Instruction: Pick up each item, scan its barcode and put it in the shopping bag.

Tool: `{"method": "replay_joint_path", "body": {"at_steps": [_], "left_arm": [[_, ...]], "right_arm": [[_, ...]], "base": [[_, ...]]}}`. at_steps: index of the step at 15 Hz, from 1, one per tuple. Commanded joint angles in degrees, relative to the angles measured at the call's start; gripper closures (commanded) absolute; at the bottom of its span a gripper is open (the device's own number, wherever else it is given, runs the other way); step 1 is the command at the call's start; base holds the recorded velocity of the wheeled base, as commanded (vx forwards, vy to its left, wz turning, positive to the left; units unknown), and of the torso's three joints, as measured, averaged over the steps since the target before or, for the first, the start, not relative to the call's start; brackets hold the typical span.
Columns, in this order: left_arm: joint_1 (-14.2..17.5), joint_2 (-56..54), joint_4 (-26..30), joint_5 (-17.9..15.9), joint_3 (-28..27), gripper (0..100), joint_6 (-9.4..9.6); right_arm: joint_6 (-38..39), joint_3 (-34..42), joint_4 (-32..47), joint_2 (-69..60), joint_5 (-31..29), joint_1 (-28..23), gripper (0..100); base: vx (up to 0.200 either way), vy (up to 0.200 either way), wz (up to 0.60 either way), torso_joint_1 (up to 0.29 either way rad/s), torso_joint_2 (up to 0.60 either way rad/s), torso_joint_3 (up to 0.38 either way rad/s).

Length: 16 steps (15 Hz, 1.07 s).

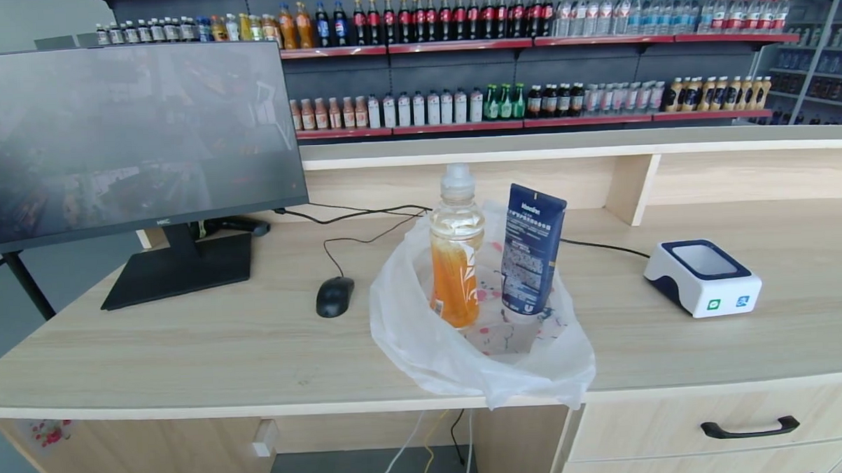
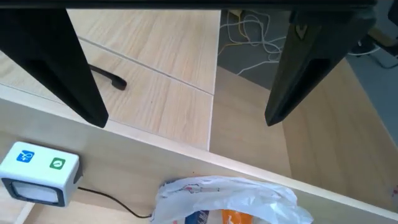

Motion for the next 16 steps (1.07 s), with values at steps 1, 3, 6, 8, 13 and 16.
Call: {"method": "replay_joint_path", "body": {"at_steps": [1,3,6,8,13,16], "left_arm": [[0.00,-0.02,-0.05,0.00,0.02,0,-0.02],[0.00,-0.02,-0.05,0.00,0.02,0,-0.02],[0.00,-0.02,-0.05,0.00,-0.06,0,-0.02],[0.00,-0.02,-0.05,0.00,0.02,0,-0.02],[0.00,-0.02,-0.05,0.00,0.02,0,-0.02],[0.00,-0.02,-0.05,0.00,0.02,0,-0.02]], "right_arm": [[0.29,-0.40,4.58,-5.53,0.10,1.24,0],[0.47,-0.66,4.84,-5.44,0.10,1.33,0],[0.55,-0.57,4.75,-6.14,0.01,1.51,0],[0.47,-0.57,4.75,-6.14,0.01,1.51,0],[0.47,-0.57,4.75,-6.14,0.01,1.51,0],[0.47,-0.57,4.75,-6.14,0.01,1.51,0]], "base": [[0.000,0.000,0.00,0.000,0.00,0.000],[0.000,0.000,0.00,0.000,0.00,0.000],[0.000,0.000,0.00,0.000,0.00,0.000],[0.000,0.000,0.00,0.000,0.00,0.000],[0.000,0.000,0.00,0.000,0.00,0.000],[0.000,0.000,0.00,0.000,0.00,0.000]]}}
